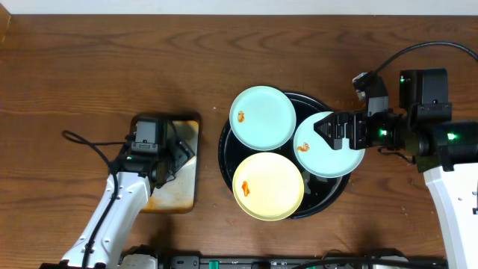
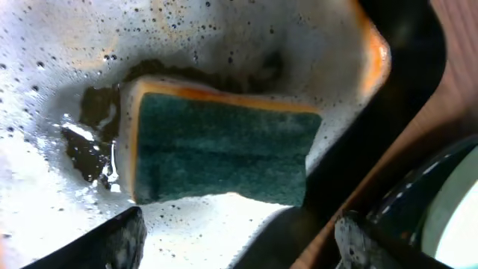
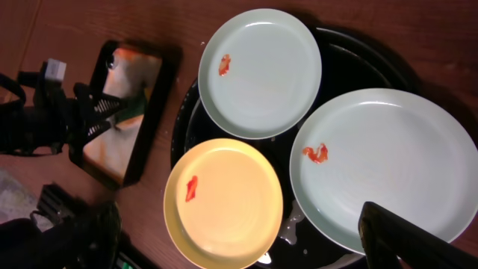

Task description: Clean dirty plates on tray and stack at the side

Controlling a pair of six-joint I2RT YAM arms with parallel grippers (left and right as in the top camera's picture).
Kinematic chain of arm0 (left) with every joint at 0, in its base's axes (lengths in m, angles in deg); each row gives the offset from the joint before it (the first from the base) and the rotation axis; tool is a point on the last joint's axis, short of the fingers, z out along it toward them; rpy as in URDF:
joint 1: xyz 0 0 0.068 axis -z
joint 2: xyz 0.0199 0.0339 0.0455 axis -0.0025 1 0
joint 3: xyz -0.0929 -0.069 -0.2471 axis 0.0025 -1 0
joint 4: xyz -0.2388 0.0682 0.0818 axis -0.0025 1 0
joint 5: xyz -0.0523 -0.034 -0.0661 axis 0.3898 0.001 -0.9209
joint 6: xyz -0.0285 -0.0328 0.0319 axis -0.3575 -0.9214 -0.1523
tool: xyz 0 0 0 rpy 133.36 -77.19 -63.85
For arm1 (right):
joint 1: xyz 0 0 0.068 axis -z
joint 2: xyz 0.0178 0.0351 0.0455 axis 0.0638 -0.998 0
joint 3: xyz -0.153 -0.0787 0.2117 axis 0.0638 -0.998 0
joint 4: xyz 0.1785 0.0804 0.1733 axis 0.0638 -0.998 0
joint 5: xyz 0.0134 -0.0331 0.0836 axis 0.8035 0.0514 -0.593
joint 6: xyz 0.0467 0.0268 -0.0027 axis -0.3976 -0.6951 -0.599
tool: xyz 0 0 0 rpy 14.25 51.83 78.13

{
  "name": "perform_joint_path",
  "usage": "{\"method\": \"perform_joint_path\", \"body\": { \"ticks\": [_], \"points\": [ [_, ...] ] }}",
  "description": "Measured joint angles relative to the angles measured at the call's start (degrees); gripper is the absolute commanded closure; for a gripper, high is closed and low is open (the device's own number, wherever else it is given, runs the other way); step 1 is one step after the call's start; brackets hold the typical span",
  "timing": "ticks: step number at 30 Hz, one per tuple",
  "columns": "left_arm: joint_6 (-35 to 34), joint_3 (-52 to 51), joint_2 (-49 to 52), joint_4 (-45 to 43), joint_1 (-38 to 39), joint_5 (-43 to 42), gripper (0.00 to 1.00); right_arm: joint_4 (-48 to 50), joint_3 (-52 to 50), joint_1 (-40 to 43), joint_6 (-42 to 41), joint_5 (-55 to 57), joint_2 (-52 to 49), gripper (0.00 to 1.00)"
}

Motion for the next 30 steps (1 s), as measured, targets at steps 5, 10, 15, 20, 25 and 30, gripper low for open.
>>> {"method": "perform_joint_path", "body": {
  "ticks": [5,10,15,20,25,30],
  "points": [
    [-3.76,0.0,0.0,0.5,0.0,-0.09,0.36,0.0,0.0,0.0,0.0,0.0,0.0,0.01],
    [-18.88,0.02,0.02,2.86,0.0,1.88,0.21,0.0,0.0,0.0,0.0,-0.02,0.0,0.01],
    [-30.93,0.02,0.02,2.89,0.0,3.15,0.18,0.0,0.0,0.0,0.0,-0.02,0.0,0.01],
    [-39.41,0.0,0.02,2.86,0.0,5.42,0.19,0.0,0.0,0.0,0.0,0.0,0.0,0.01],
    [-43.98,0.02,1.84,2.62,0.0,6.47,0.21,0.0,0.0,0.0,-0.02,0.0,0.0,0.01],
    [-45.64,0.02,8.37,1.16,0.0,6.86,0.33,-0.17,0.0,0.0,-0.28,0.0,0.0,0.01]
  ]
}}
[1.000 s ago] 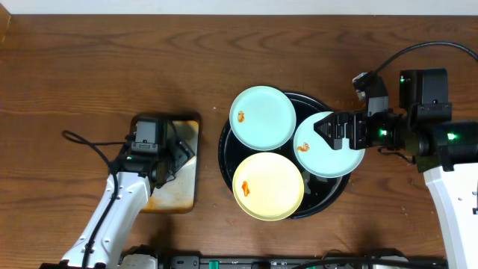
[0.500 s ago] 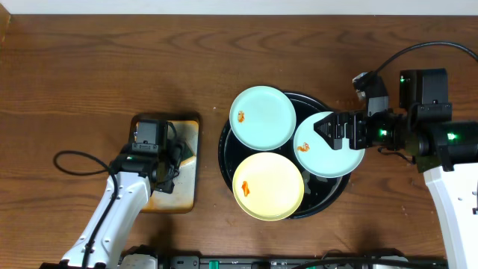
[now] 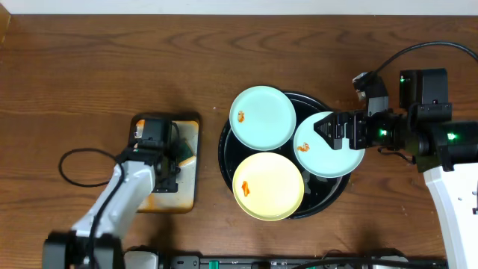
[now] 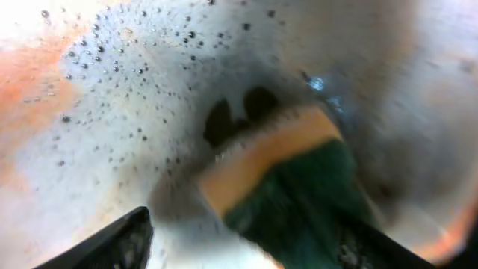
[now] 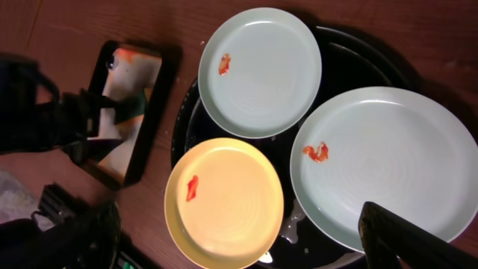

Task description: Clean dirty plates on tray and stack at the side

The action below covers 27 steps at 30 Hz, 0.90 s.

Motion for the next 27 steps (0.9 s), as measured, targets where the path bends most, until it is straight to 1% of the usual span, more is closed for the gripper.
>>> {"method": "perform_joint_path", "body": {
  "ticks": [3,6,7,8,9,10,11,12,13,14,17,23,24,25,27],
  "points": [
    [0.39,0.11,2.34,-2.05,0.0,0.42,0.4,-0.15,0.0,0.0,-0.15,0.0,0.0,0.01],
    [3.48,0.31,2.67,-3.34,0.0,0.68,0.45,-0.24,0.0,0.0,-0.17,0.0,0.0,0.01],
    [5.68,0.33,2.67,-3.58,0.0,0.79,0.48,-0.24,0.0,0.0,-0.15,0.0,0.0,0.01],
    [8.15,0.33,2.67,-3.61,0.0,0.81,0.54,-0.24,0.0,0.0,-0.17,0.04,0.0,0.01],
    [12.31,0.37,2.67,-3.74,0.0,0.83,0.59,-0.22,0.0,0.0,-0.17,0.07,0.0,0.01],
    [14.27,0.39,2.67,-3.74,-0.02,0.83,0.61,-0.22,0.0,0.0,-0.17,0.07,0.0,0.01],
    [16.7,0.42,2.67,-3.8,-0.02,0.81,0.67,-0.24,0.0,0.0,-0.17,0.09,0.0,0.01],
    [21.09,0.5,2.67,-3.98,0.0,0.83,0.69,-0.24,0.0,0.0,-0.17,0.13,0.0,0.01],
    [23.47,0.61,2.67,-3.96,-0.02,0.83,0.72,-0.26,0.0,0.0,-0.17,0.13,0.0,0.01],
    [26.56,0.81,2.64,-3.93,-0.02,0.83,0.78,-0.31,0.0,0.0,-0.17,0.13,0.0,0.01],
    [34.12,1.53,2.67,-3.96,-0.02,0.83,0.81,-0.55,0.0,0.0,-0.17,0.15,0.0,0.01],
    [47.93,1.81,2.67,-6.1,-0.02,0.83,0.81,-0.61,0.0,0.0,-0.17,0.15,0.0,0.01],
    [50.25,1.81,2.67,-6.8,-0.02,0.83,0.8,-0.63,0.0,0.0,-0.17,0.15,0.0,0.01],
    [52.78,1.81,2.67,-7.37,-0.02,0.83,0.76,-0.63,0.0,0.0,-0.17,0.15,0.0,0.01],
    [57.48,1.81,2.67,-7.8,-0.02,1.09,0.45,-0.68,0.0,0.0,-0.17,0.15,0.0,0.01]
  ]
}}
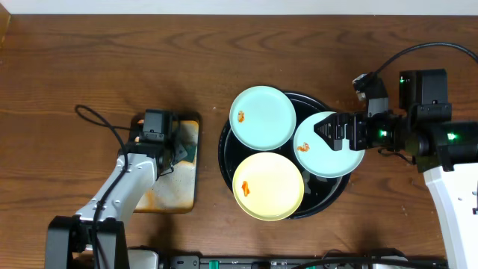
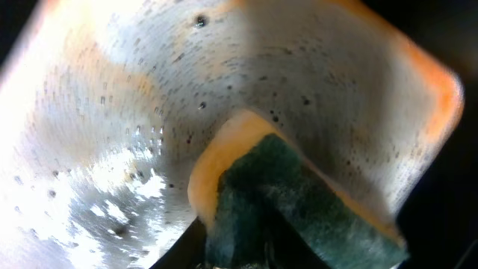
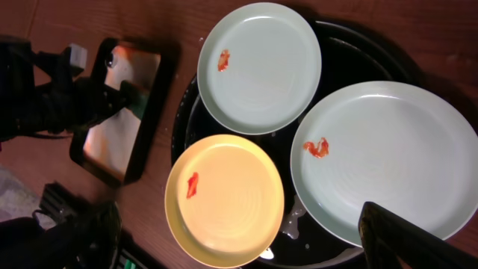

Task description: Clean dirty plates on tray and stack at the side

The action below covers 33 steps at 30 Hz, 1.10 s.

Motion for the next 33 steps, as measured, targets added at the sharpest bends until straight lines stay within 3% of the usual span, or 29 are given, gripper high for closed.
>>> {"method": "perform_joint_path", "body": {
  "ticks": [3,4,10,12,15,22,24,25,27,33],
  "points": [
    [7.1,0.0,-0.04,0.22,0.02,1.05,0.2,0.0,0.0,0.0,0.0,0.0,0.0,0.01],
    [8.72,0.0,-0.15,0.37,0.02,1.31,0.18,0.0,0.0,0.0,0.0,0.0,0.0,0.01],
    [11.28,0.0,-4.63,2.12,0.0,0.59,0.2,0.0,0.0,0.0,0.0,0.0,0.0,0.01],
    [8.11,0.0,-6.93,2.19,0.02,-0.72,0.2,0.0,0.0,0.0,0.0,0.0,0.0,0.01],
    [0.33,0.0,-9.44,2.14,0.02,-2.14,0.11,0.0,0.0,0.0,0.0,0.0,0.0,0.01],
    [-24.79,0.02,-8.55,2.91,0.02,-3.21,0.11,-0.02,0.0,0.0,0.0,0.0,0.0,0.01],
    [-31.12,0.02,-7.3,2.71,0.02,-3.43,0.05,-0.09,0.0,0.0,0.0,0.0,0.0,0.01],
    [-33.59,0.02,-6.73,2.08,0.02,-3.61,0.1,-0.24,0.0,0.0,0.0,0.0,0.0,0.01],
    [-36.54,0.02,-5.84,0.83,0.02,-4.17,0.3,-0.59,0.0,0.0,0.0,0.0,0.0,0.01],
    [-41.86,0.02,-4.83,1.33,0.07,-5.09,0.3,-0.87,0.0,0.0,0.0,0.0,0.0,0.01]
  ]
}}
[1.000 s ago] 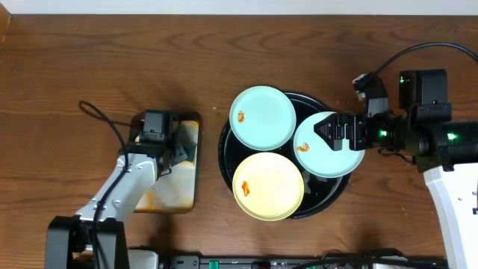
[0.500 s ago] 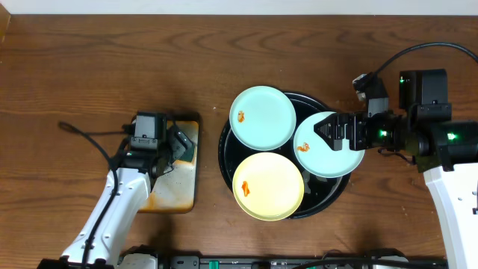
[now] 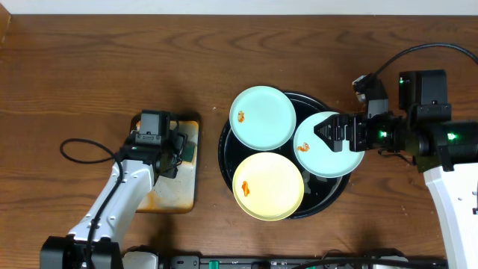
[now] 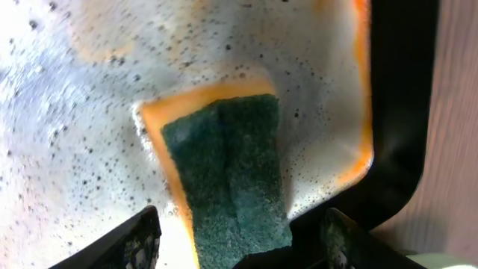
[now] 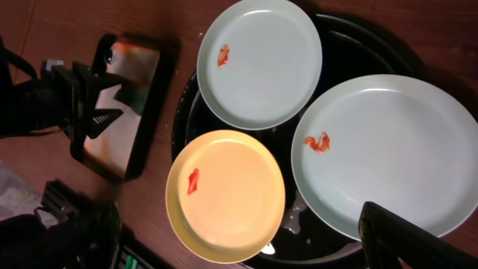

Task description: Clean dirty plates on tray and stack at the side

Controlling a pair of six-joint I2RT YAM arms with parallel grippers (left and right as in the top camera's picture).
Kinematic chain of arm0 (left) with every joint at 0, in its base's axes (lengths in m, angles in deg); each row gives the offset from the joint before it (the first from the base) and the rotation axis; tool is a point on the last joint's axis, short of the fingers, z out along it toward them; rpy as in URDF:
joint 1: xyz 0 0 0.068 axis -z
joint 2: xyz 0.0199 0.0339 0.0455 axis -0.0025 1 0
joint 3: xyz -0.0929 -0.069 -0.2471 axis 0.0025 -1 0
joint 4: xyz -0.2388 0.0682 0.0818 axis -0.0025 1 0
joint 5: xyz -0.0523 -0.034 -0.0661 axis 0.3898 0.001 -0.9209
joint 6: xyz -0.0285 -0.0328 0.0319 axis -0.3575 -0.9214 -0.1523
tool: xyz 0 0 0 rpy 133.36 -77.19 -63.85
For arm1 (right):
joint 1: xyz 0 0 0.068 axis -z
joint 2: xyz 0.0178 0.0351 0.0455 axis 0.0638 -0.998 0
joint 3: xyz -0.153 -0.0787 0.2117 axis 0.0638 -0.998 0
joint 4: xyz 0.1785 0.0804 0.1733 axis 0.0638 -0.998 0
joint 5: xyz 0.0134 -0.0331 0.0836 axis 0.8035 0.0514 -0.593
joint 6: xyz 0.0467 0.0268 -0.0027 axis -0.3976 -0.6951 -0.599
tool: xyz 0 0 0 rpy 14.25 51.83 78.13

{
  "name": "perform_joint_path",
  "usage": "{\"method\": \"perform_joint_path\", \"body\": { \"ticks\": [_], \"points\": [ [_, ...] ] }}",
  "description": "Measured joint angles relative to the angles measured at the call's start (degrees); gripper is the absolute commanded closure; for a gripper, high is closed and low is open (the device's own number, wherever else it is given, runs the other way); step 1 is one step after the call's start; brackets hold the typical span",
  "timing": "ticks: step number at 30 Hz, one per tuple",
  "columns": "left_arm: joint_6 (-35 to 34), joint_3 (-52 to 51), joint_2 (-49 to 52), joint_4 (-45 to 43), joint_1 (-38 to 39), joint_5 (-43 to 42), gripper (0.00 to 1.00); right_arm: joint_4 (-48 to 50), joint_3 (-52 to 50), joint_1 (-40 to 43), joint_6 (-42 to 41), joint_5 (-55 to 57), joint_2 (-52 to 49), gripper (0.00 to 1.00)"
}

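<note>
Three dirty plates lie in the round black tray: a pale green plate at the back, a bigger pale plate on the right and a yellow plate in front, each with a red smear. My right gripper hovers open above the right plate; the wrist view shows the plates well below it. The green-topped orange sponge lies in the foamy small tray. My left gripper is open, its fingers on either side of the sponge's near end.
The small rectangular tray sits on the wooden table left of the round tray, a narrow strip of table between them. A black cable loops left of my left arm. My right arm's body stands at the table's right edge.
The left wrist has turned: the sponge was slanted and very close with the fingers barely in view, and now lies lengthwise between the open fingers. The right gripper and the plates are almost unchanged.
The sponge first lay crosswise ahead of my open left fingers in the foam. Then it appeared closer and tilted, then larger still at a slant. Now it runs straight between the fingers. The right gripper stayed open over the right plate throughout.
</note>
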Motion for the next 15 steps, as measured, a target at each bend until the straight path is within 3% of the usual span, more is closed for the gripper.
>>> {"method": "perform_joint_path", "body": {
  "ticks": [10,15],
  "points": [
    [-14.21,0.0,2.93,1.95,0.0,-0.2,0.32,-0.07,0.0,0.0,0.0,0.0,0.0,0.01],
    [-15.54,0.0,7.98,-1.64,0.0,-0.2,0.48,-0.17,0.0,0.0,0.0,0.02,0.0,0.01]
  ]
}}
